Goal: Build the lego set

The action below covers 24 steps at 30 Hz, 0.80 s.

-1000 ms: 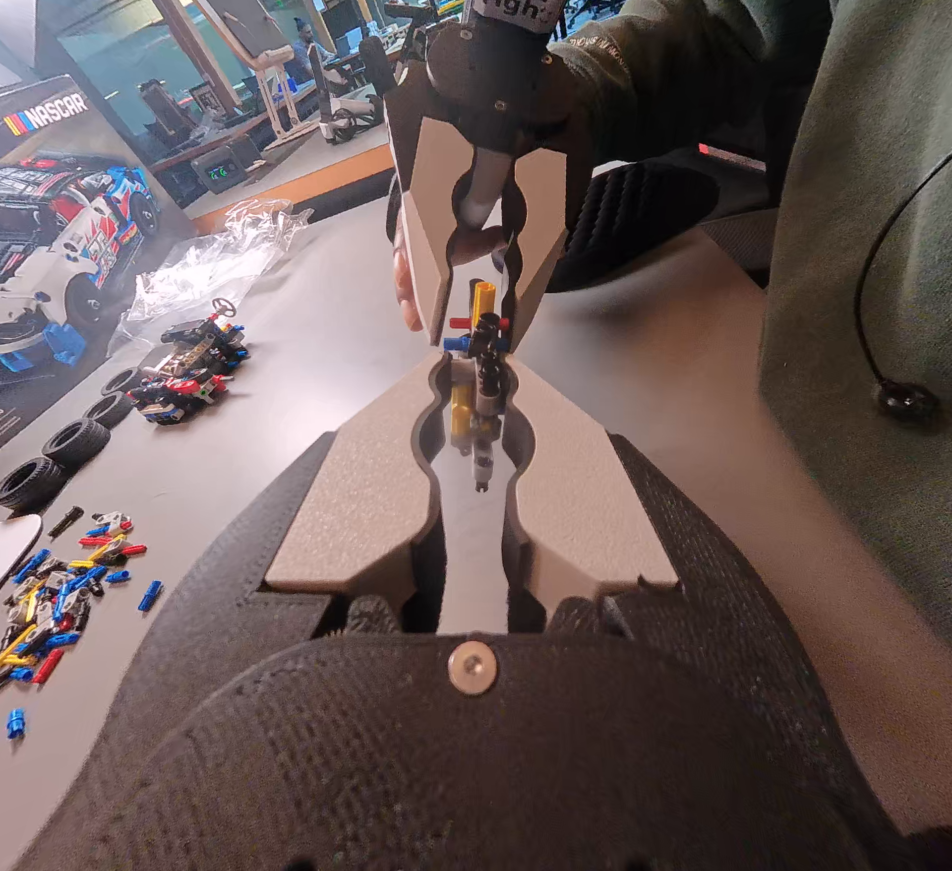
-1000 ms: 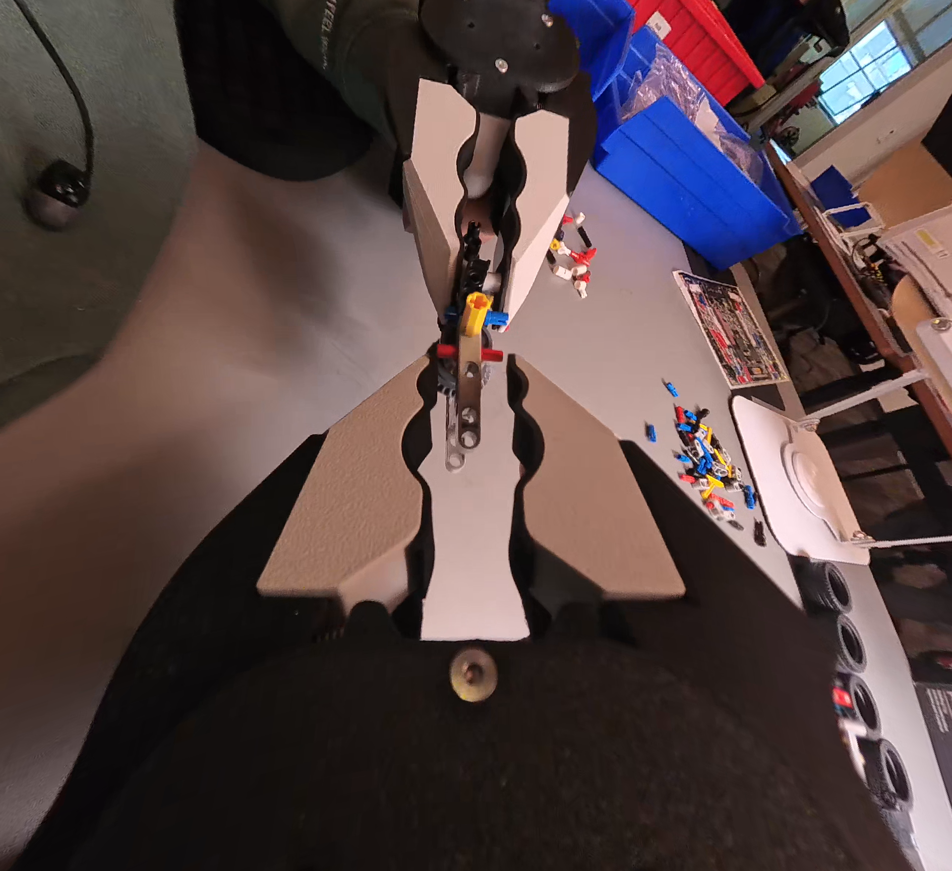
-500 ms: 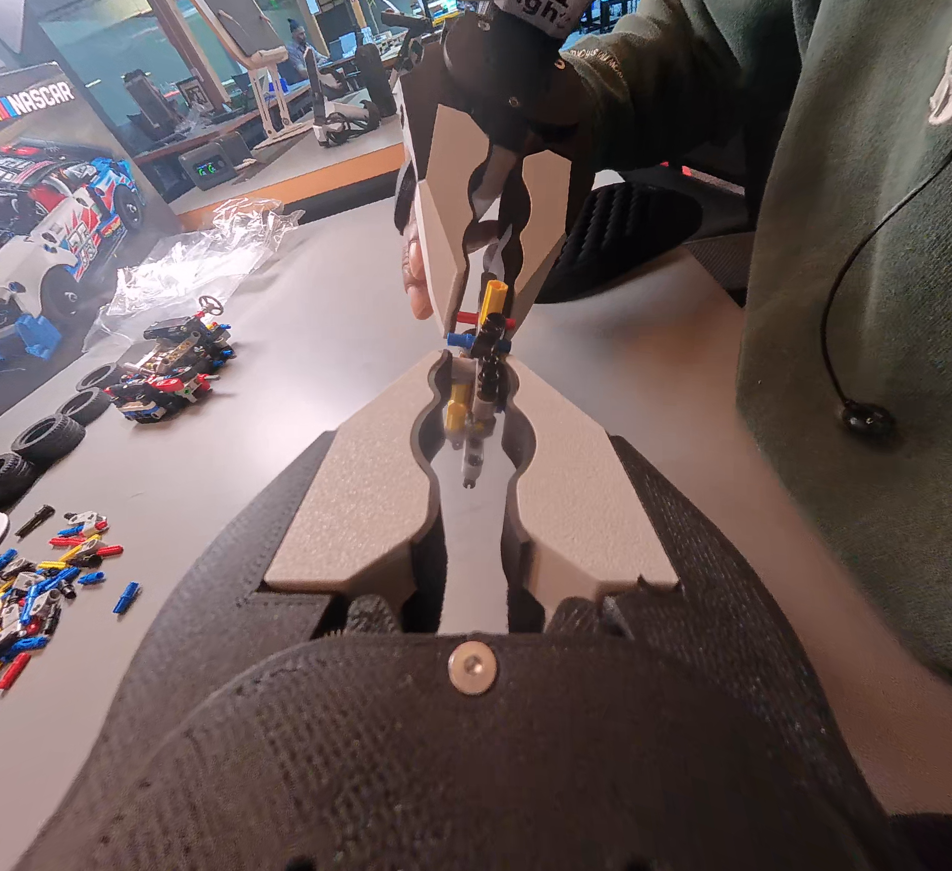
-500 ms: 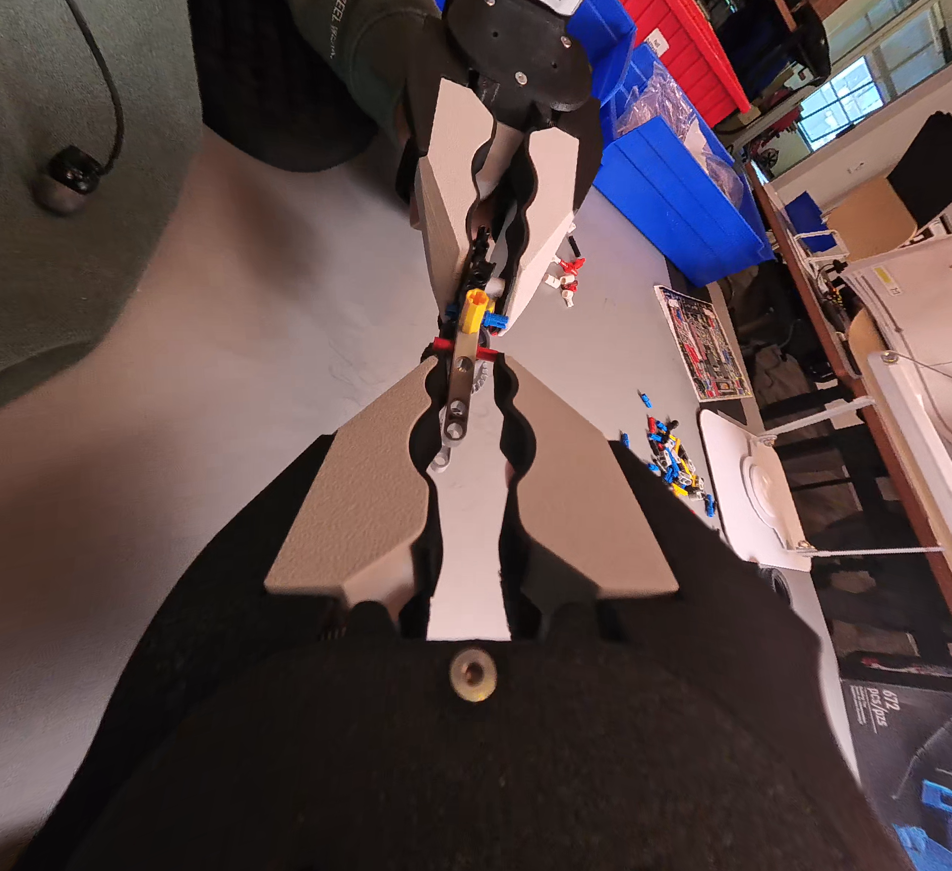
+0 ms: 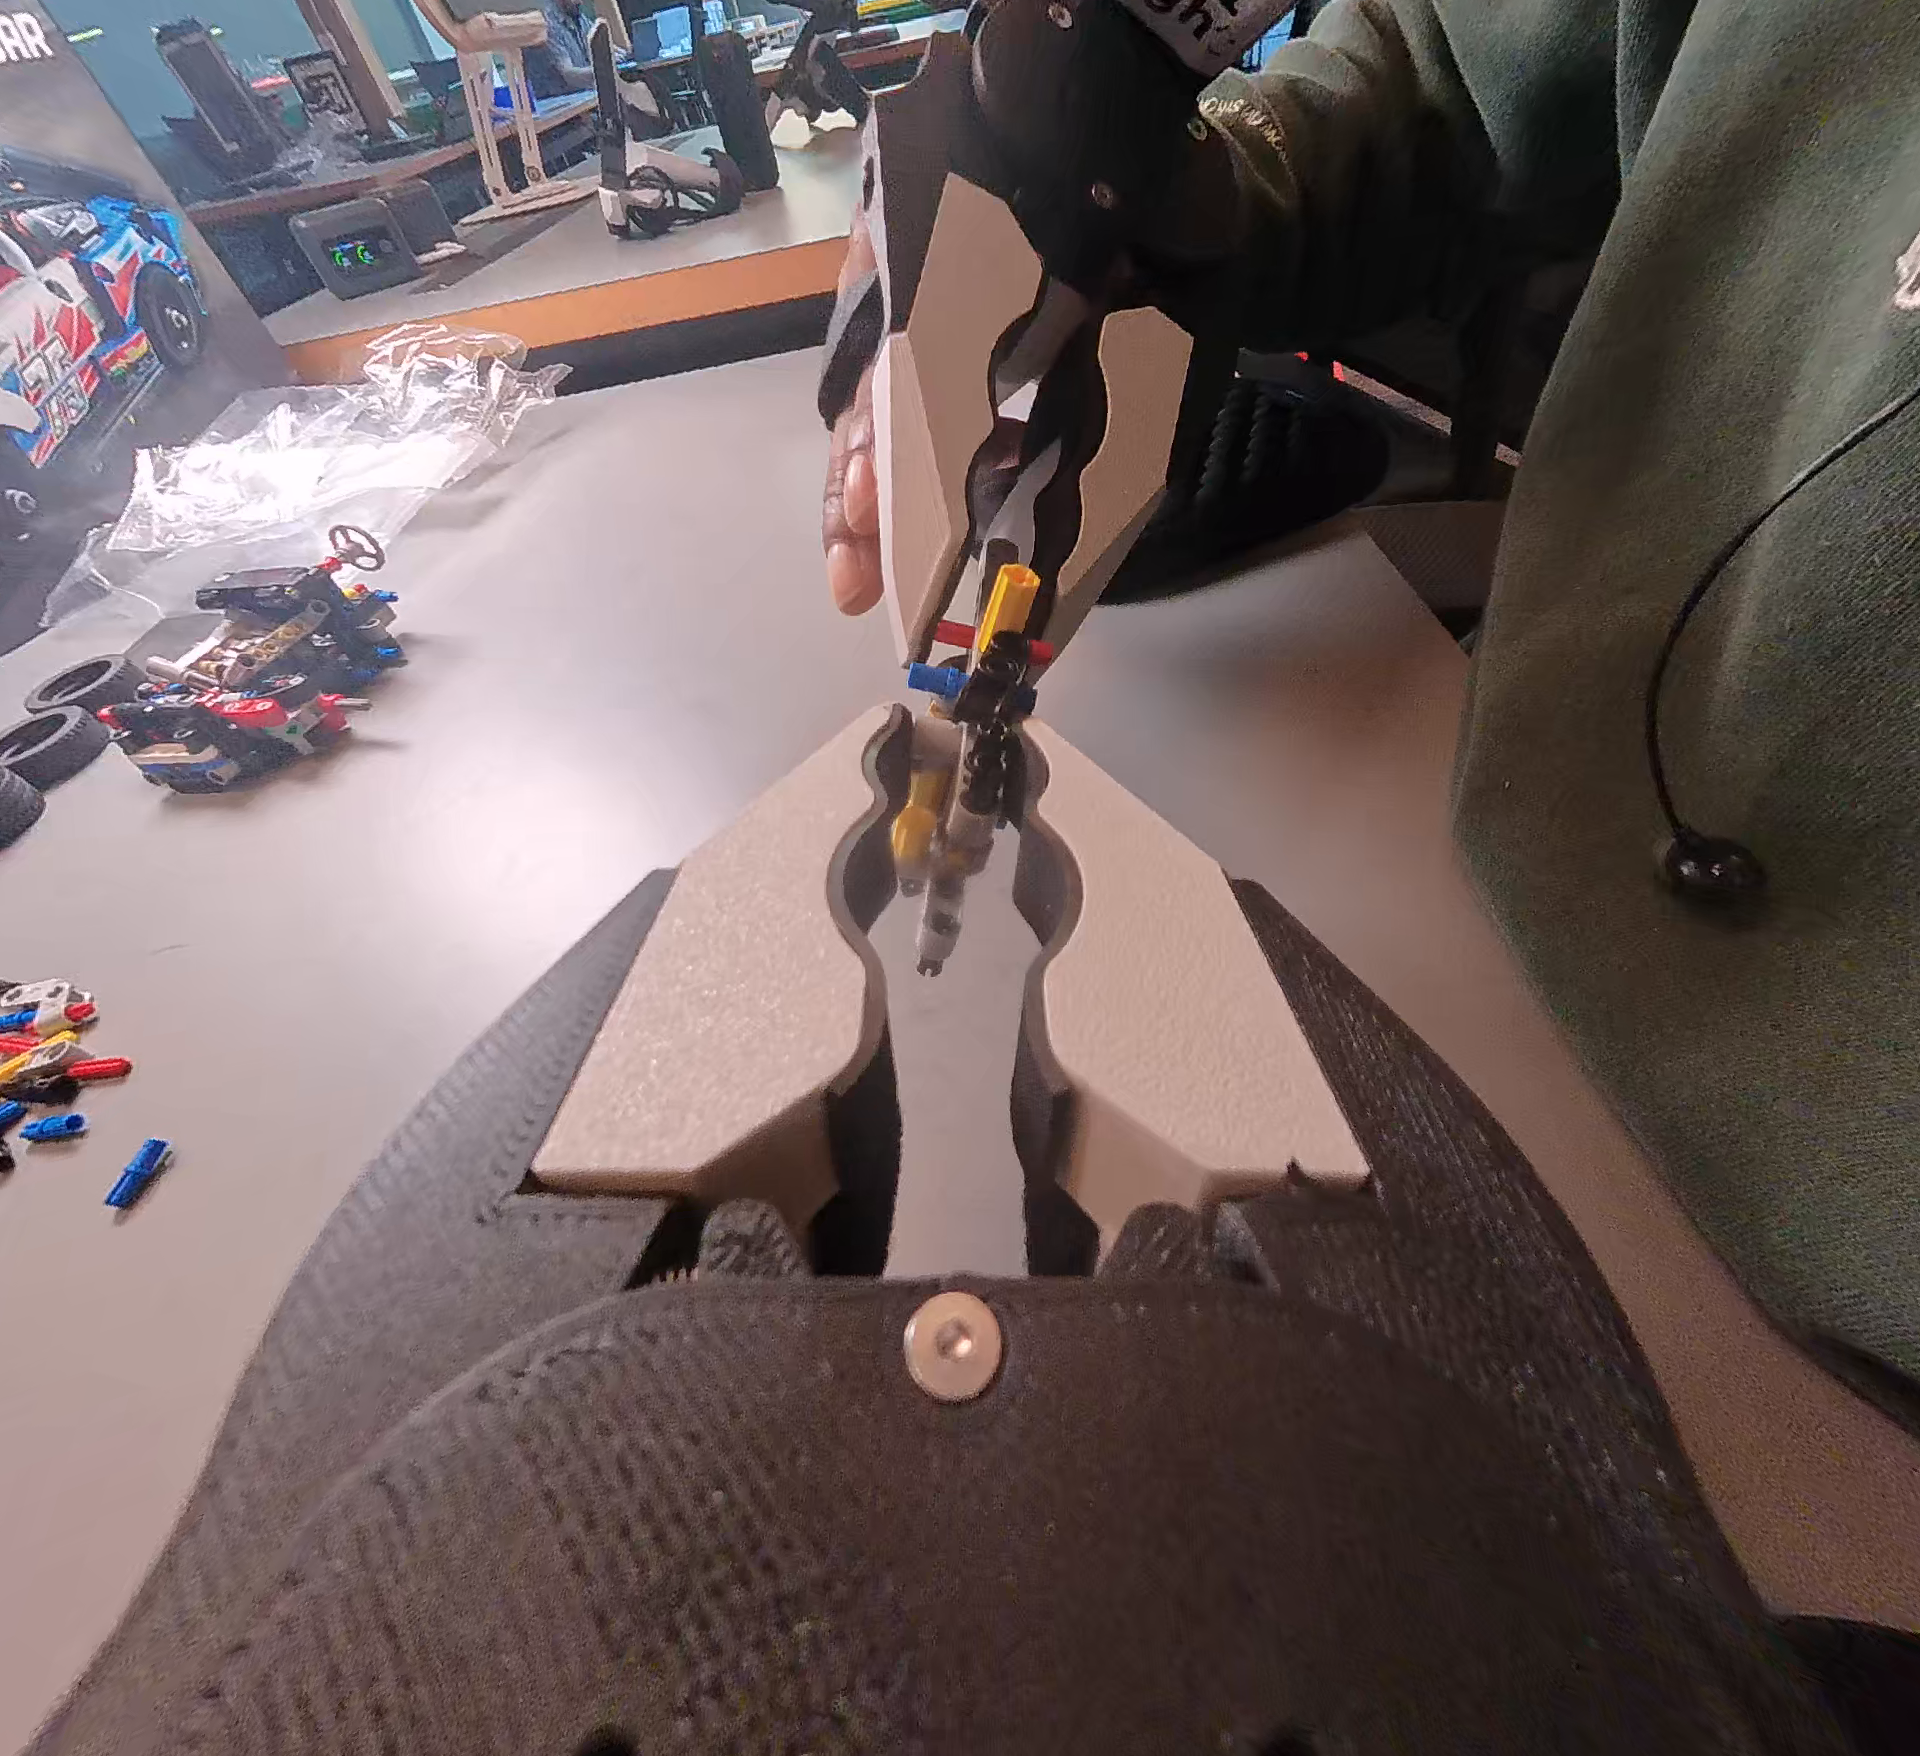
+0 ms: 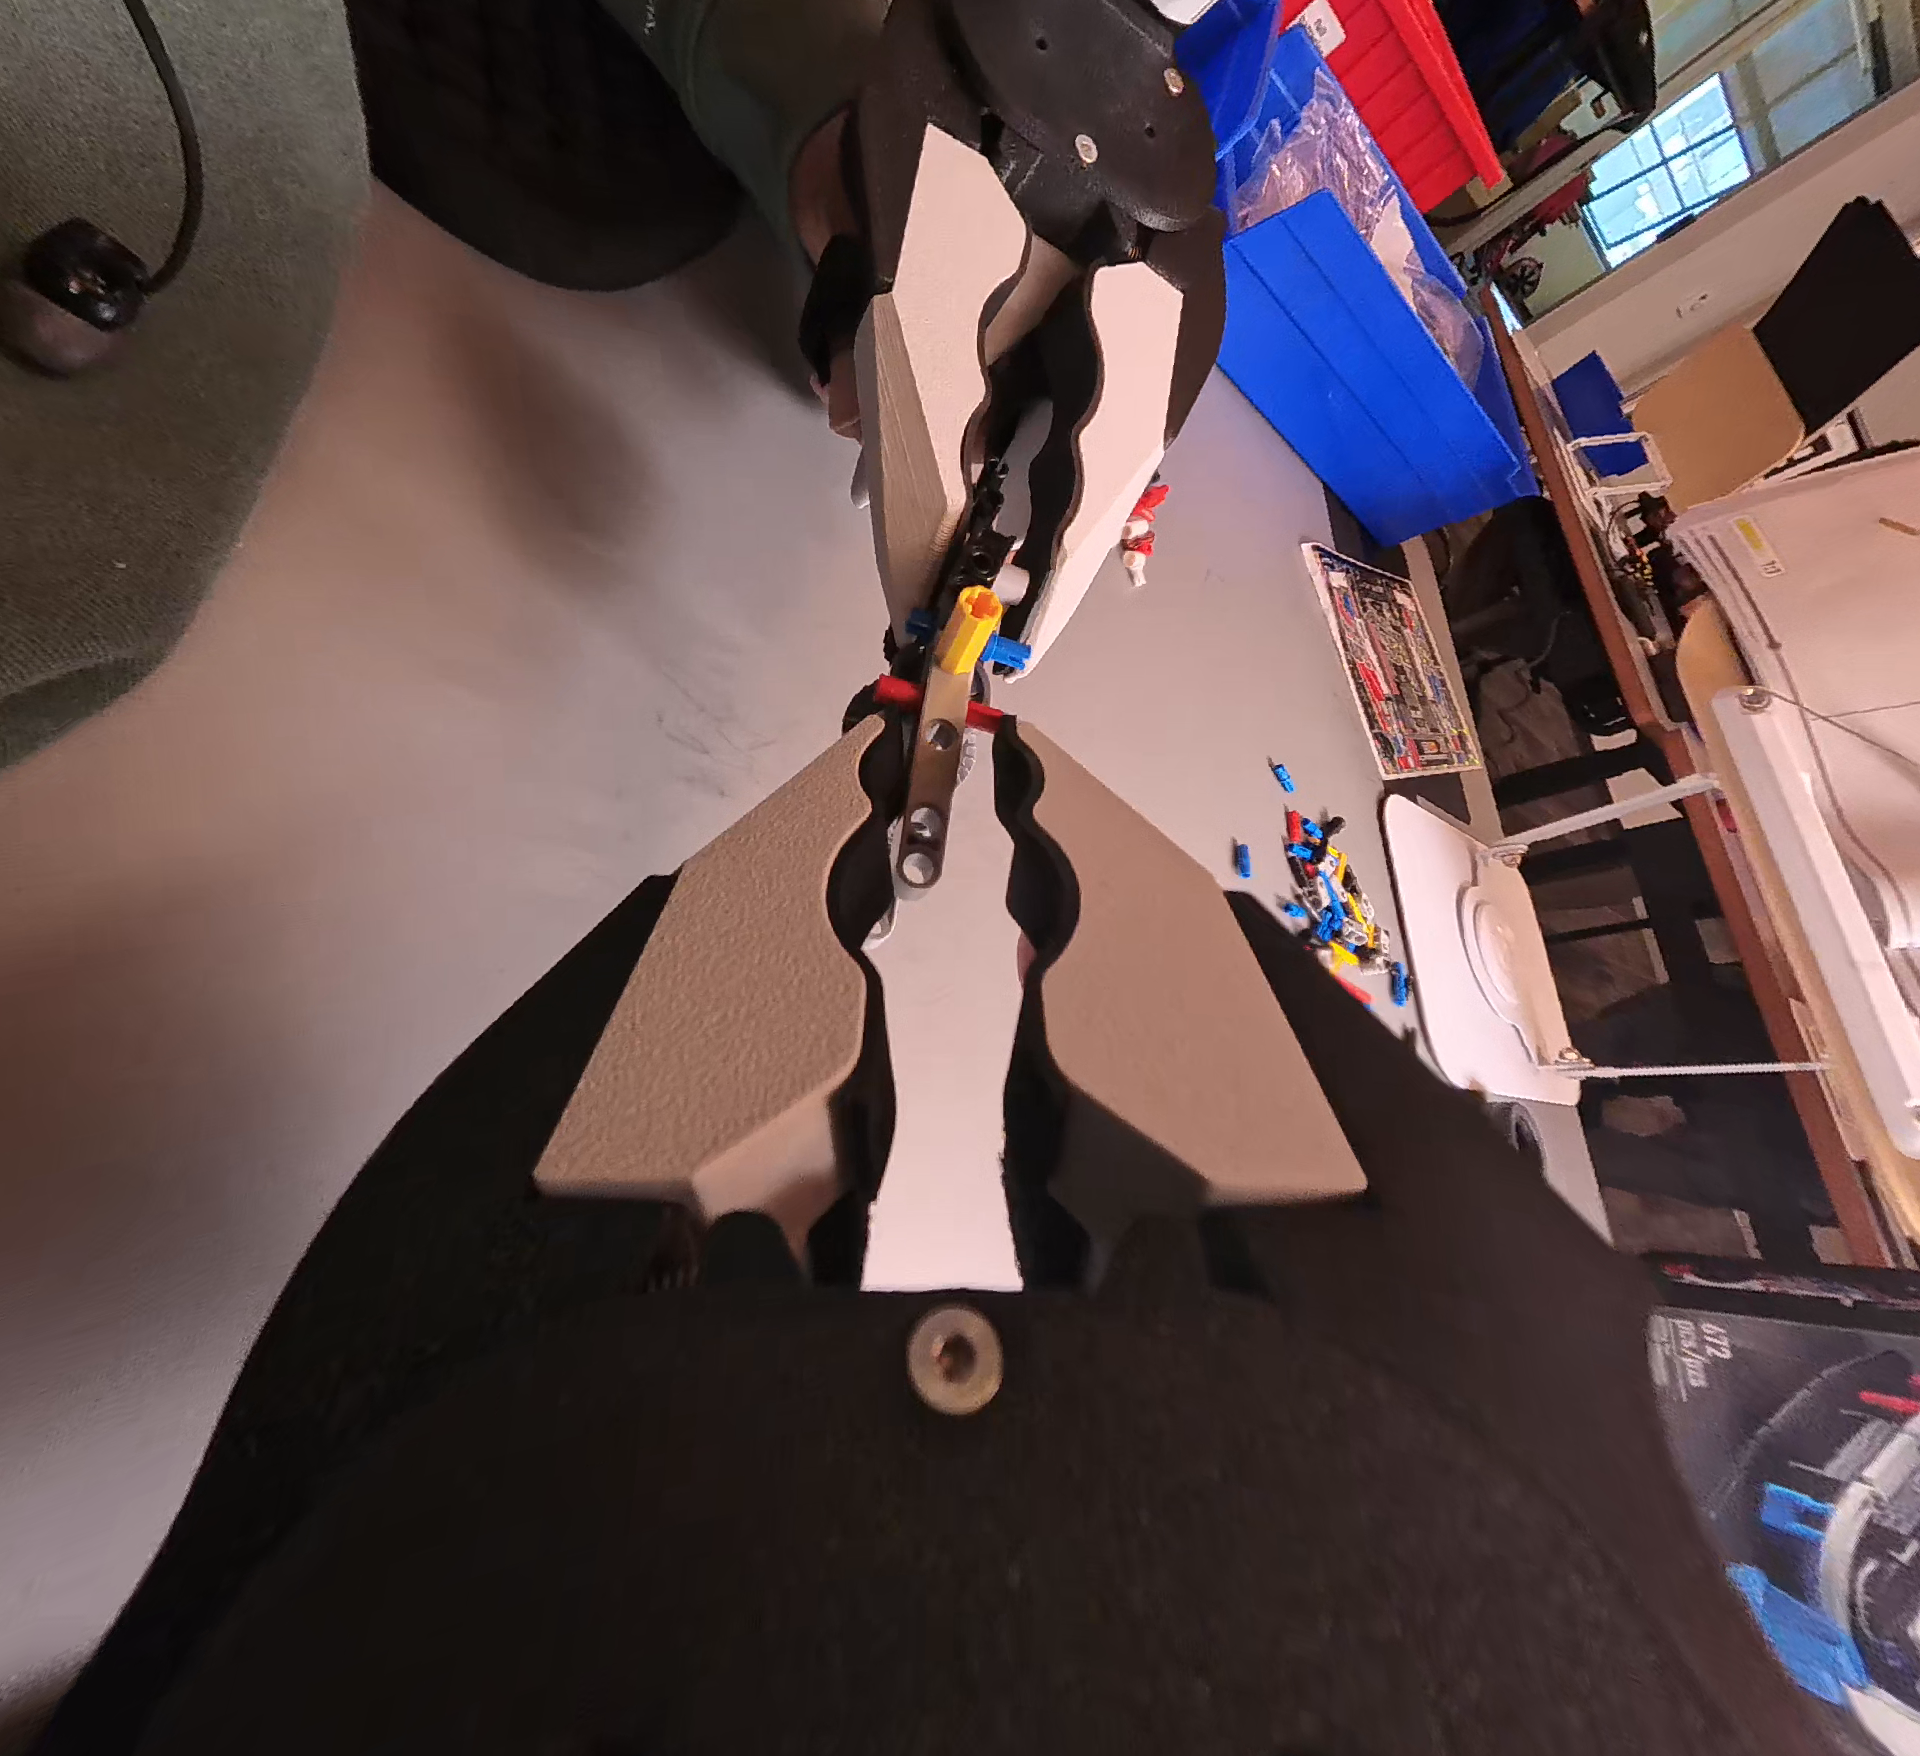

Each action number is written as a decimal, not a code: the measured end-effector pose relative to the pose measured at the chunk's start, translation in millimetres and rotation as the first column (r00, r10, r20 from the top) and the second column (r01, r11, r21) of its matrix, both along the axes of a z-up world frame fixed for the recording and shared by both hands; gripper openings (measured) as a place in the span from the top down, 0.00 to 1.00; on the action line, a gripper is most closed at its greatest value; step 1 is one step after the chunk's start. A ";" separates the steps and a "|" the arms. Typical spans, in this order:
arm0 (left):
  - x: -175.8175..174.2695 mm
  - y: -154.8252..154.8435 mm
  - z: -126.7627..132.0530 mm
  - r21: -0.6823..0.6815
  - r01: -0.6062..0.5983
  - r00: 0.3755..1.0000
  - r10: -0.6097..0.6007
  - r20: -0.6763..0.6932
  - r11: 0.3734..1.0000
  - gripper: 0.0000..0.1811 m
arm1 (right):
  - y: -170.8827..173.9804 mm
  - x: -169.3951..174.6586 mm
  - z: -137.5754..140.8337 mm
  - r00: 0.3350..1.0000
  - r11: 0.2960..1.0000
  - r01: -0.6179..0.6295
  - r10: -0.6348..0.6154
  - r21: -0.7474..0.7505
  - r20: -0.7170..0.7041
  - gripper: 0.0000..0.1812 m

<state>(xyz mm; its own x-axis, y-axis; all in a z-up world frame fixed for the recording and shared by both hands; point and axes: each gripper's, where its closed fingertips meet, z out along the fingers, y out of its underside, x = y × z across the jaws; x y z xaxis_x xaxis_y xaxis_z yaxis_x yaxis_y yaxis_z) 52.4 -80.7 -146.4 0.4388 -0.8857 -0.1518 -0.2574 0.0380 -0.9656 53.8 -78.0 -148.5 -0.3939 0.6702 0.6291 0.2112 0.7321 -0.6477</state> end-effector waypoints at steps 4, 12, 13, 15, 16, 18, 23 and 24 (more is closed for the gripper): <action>-1.5 2.9 -0.7 -0.022 -0.009 1.000 0.009 0.008 1.000 0.92 | 2.6 -1.2 -0.8 1.000 0.999 0.014 -0.014 -0.032 -0.025 0.91; -4.1 8.3 -3.6 -0.015 -0.033 0.999 0.033 -0.005 0.999 0.92 | 9.1 -3.9 -4.8 0.997 0.998 0.056 -0.057 -0.037 -0.047 0.90; -4.9 9.2 -3.3 0.003 -0.041 0.999 0.041 -0.009 0.999 0.92 | 11.1 -4.0 -4.5 0.996 0.997 0.065 -0.067 -0.040 -0.056 0.90; -8.3 11.7 -3.0 0.057 -0.064 0.997 0.066 -0.033 0.996 0.92 | 17.4 -0.5 -8.6 0.995 0.994 0.087 -0.090 -0.071 -0.035 0.90; -10.2 12.9 -3.8 0.091 -0.075 0.995 0.080 -0.054 0.993 0.92 | 21.0 3.5 -13.4 0.995 0.987 0.101 -0.102 -0.121 0.002 0.88; -11.8 13.5 -7.8 0.154 -0.078 0.990 0.096 -0.108 0.985 0.92 | 24.1 13.5 -19.7 0.991 0.951 0.123 -0.106 -0.285 0.076 0.85; -7.0 13.8 -22.9 0.278 -0.037 0.965 0.107 -0.239 0.960 0.92 | 25.1 14.5 -24.3 0.991 0.951 0.132 -0.119 -0.280 0.063 0.90; -7.2 14.9 -23.1 0.279 -0.041 0.964 0.111 -0.240 0.959 0.92 | 24.6 13.0 -27.2 0.991 0.961 0.129 -0.117 -0.246 0.060 0.93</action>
<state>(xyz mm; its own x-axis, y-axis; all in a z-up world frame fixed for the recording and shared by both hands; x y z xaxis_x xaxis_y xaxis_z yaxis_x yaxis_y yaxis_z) 45.3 -65.9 -169.5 0.4196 -0.7616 -0.4938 -0.5018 0.2587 -0.8254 66.8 -53.5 -175.7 -0.3227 0.8480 0.4203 0.3224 0.5160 -0.7936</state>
